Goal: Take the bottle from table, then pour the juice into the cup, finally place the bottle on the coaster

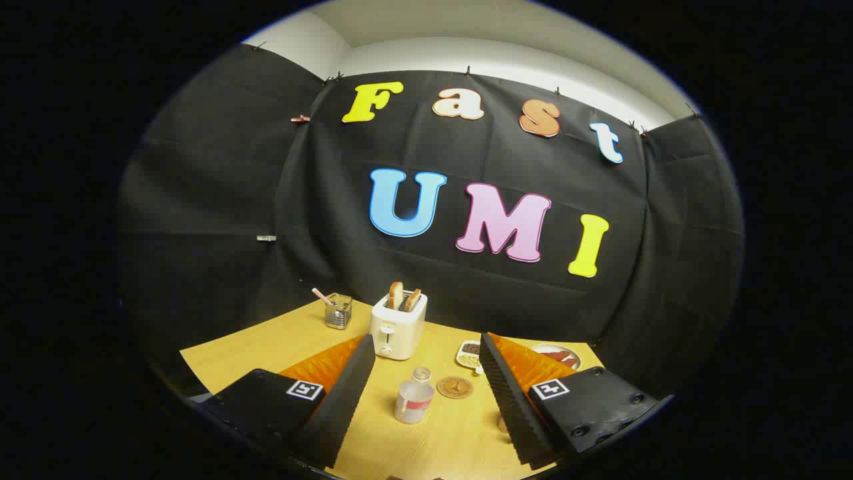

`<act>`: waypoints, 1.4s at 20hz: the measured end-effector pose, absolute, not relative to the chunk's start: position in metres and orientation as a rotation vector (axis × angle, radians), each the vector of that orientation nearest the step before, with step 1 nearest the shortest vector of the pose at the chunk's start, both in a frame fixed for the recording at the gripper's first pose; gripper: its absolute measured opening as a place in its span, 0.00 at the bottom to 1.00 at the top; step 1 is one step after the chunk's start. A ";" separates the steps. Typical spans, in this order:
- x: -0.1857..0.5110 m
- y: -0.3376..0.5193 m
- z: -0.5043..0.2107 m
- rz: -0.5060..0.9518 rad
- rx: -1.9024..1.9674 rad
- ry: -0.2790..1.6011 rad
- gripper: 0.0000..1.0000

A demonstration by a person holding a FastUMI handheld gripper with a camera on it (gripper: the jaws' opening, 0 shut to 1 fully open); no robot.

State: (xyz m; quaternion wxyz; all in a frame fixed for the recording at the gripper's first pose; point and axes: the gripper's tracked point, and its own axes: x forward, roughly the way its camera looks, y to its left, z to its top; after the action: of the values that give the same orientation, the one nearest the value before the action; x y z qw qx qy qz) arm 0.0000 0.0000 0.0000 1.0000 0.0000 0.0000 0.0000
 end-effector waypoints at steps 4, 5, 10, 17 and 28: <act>0.007 -0.009 -0.002 -0.038 -0.005 0.015 0.97; 0.010 -0.007 -0.001 -0.045 0.005 0.015 0.97; 0.019 0.002 0.006 -0.092 0.047 0.008 0.97; 0.019 0.031 0.009 -0.115 0.061 0.001 0.97; 0.016 0.051 -0.014 -0.157 0.068 0.039 0.97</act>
State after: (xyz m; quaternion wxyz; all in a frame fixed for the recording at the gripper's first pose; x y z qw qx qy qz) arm 0.0164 0.0514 -0.0136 0.9961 0.0341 0.0195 -0.0785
